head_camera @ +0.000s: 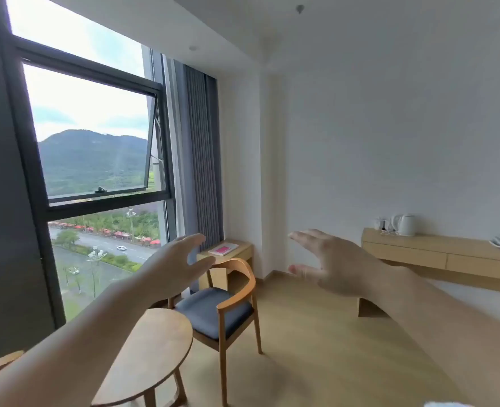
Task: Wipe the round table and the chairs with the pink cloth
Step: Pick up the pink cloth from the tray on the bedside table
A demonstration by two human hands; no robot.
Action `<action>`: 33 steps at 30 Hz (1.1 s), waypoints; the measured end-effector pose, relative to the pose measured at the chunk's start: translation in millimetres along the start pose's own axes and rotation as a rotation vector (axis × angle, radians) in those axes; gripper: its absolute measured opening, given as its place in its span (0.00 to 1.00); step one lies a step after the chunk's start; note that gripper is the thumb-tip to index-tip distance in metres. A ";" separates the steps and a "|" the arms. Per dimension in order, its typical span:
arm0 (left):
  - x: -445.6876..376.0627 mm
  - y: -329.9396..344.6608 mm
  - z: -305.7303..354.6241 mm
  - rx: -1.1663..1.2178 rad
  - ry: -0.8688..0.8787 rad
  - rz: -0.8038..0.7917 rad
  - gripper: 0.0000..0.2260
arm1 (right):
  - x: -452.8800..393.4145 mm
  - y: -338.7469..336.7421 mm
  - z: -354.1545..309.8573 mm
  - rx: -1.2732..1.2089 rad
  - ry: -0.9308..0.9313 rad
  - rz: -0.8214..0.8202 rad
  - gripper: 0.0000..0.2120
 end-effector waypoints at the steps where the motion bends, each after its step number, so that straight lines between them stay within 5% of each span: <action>1: -2.5 9.7 6.7 0.010 -0.004 -0.006 0.26 | 3.9 1.2 7.4 -0.021 0.001 0.000 0.32; 12: -1.2 151.4 -2.5 0.092 -0.090 -0.164 0.21 | 6.3 103.0 114.7 -0.167 0.101 -0.050 0.31; 22: -68.2 323.5 -88.1 0.218 -0.151 -0.378 0.19 | -33.3 259.4 252.0 -0.299 0.387 -0.188 0.30; 33: -172.9 490.5 -104.4 0.310 -0.148 -0.618 0.19 | -50.9 325.5 389.0 -0.356 0.645 -0.240 0.28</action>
Point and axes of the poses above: each hand's wrist, its own x-axis away from the middle knuckle, its own y-axis out of the palm, z = x × y, the point moved 6 cm from there along -x, towards the middle knuckle, and after that the axes turned 4 degrees about -x, right-handed, at the moved point
